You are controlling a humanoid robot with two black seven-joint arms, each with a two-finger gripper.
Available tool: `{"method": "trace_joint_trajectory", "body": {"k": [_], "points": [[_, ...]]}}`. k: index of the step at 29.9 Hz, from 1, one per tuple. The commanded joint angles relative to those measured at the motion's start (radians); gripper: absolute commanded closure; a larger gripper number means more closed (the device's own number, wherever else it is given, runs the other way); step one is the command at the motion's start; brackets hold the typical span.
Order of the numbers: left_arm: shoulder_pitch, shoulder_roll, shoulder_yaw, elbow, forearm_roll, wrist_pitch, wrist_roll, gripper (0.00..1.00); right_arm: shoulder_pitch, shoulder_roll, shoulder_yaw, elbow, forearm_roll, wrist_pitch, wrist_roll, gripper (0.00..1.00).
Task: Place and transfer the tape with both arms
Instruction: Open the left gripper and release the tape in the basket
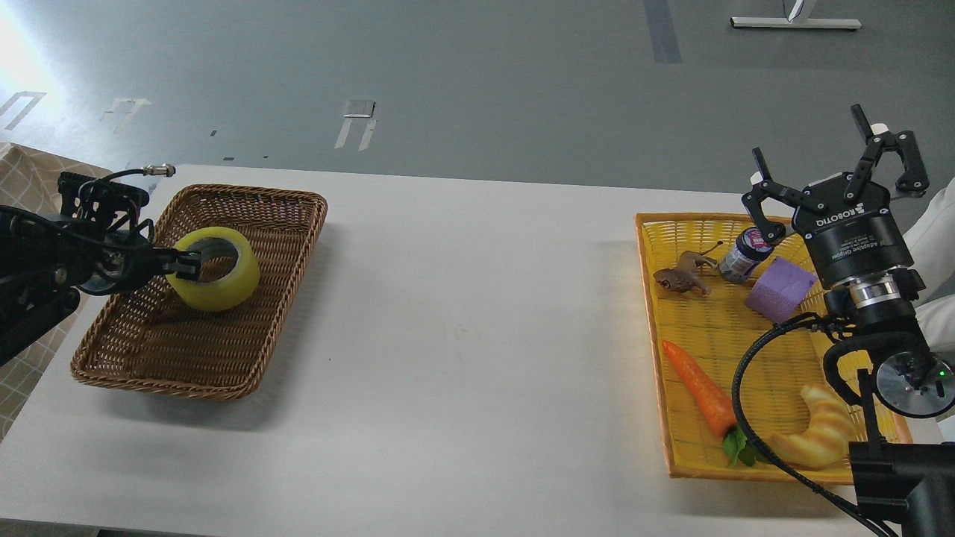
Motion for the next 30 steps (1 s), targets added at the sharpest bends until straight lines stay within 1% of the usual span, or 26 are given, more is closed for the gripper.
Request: {"method": "trace_joint_trajectory", "body": {"k": [1, 5, 11, 12, 15, 17, 18, 23, 30], "points": [[0.014, -0.001, -0.001, 0.0, -0.001, 0.0, 0.0, 1.0, -0.001, 0.001, 0.0, 0.0, 0.0, 0.0, 0.0, 0.0], [0.025, -0.003, -0.001, 0.002, -0.012, 0.001, 0.002, 1.0, 0.0, 0.0, 0.0, 0.0, 0.0, 0.0, 0.0, 0.0], [0.025, -0.01, -0.002, 0.037, -0.026, 0.001, 0.002, 1.0, 0.0, 0.001, 0.0, 0.0, 0.0, 0.0, 0.0, 0.0], [0.025, -0.01, -0.002, 0.037, -0.026, 0.003, 0.002, 0.96, 0.0, 0.0, 0.001, 0.0, 0.0, 0.0, 0.0, 0.0], [0.025, -0.012, -0.002, 0.036, -0.043, 0.007, 0.003, 0.43, 0.0, 0.001, 0.0, 0.0, 0.0, 0.0, 0.0, 0.0], [0.025, -0.009, -0.001, 0.036, -0.069, 0.01, 0.002, 0.4, 0.0, 0.0, 0.0, 0.0, 0.0, 0.0, 0.0, 0.0], [0.023, -0.007, -0.001, 0.036, -0.084, 0.01, 0.002, 0.34, 0.0, 0.0, 0.001, 0.0, 0.0, 0.0, 0.0, 0.0], [0.023, -0.001, -0.002, 0.026, -0.095, 0.007, 0.0, 0.24, 0.0, 0.0, 0.001, 0.0, 0.0, 0.0, 0.0, 0.0], [0.003, 0.023, -0.01, 0.003, -0.15, 0.007, 0.0, 0.21, 0.0, 0.0, 0.001, 0.0, 0.0, 0.0, 0.0, 0.0]]}}
